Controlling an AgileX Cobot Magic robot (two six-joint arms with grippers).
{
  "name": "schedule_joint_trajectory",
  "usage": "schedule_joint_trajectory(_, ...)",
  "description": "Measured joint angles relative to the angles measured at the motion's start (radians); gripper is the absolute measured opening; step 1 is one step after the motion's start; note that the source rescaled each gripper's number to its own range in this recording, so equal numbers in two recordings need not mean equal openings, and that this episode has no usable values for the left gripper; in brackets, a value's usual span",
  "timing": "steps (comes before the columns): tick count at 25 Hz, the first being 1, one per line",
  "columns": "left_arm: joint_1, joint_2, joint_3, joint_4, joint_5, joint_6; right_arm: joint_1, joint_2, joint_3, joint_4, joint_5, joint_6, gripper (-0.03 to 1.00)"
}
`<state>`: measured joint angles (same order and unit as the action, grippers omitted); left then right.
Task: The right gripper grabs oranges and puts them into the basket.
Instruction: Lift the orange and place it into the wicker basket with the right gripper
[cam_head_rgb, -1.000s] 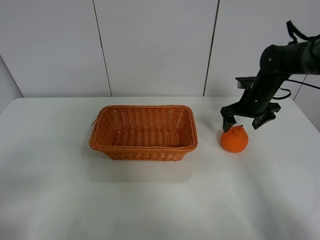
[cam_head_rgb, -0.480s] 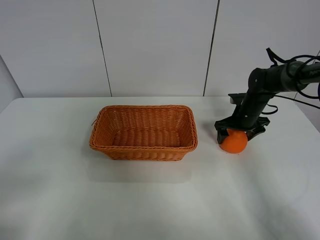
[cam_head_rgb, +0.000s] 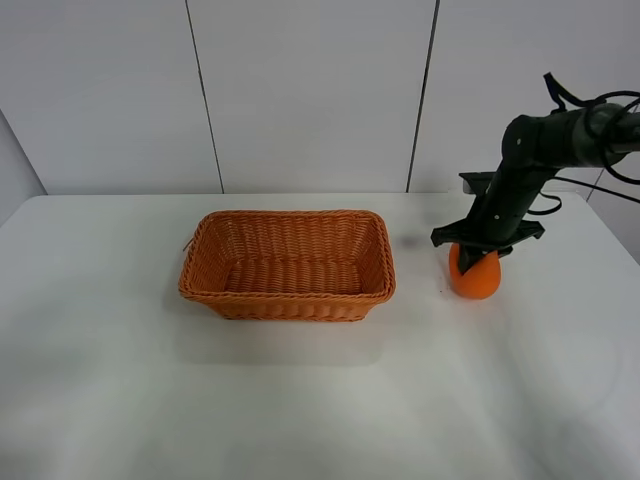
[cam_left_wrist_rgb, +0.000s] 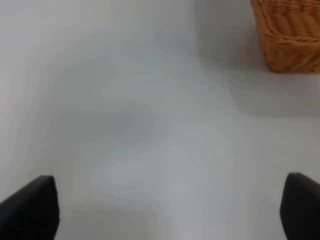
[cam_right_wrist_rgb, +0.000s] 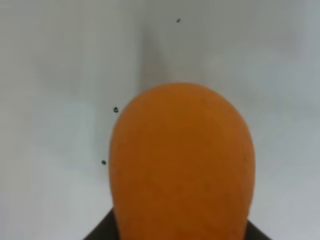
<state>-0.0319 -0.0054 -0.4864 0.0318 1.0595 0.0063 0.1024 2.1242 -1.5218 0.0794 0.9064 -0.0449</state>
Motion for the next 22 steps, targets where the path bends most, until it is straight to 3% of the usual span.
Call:
schedule_joint_trajectory(13, 0.0, 0.0, 0.0, 0.0, 0.0, 0.0, 0.036, -0.186, -0.284, -0.019, 0.291, 0.0, 0.0)
schedule_joint_trajectory(18, 0.0, 0.0, 0.0, 0.0, 0.0, 0.0, 0.175, -0.186, -0.354, -0.02, 0.305, 0.03, 0.0)
schedule_joint_trajectory(22, 0.0, 0.0, 0.0, 0.0, 0.0, 0.0, 0.315, -0.175, -0.366, -0.019, 0.252, 0.058, 0.0)
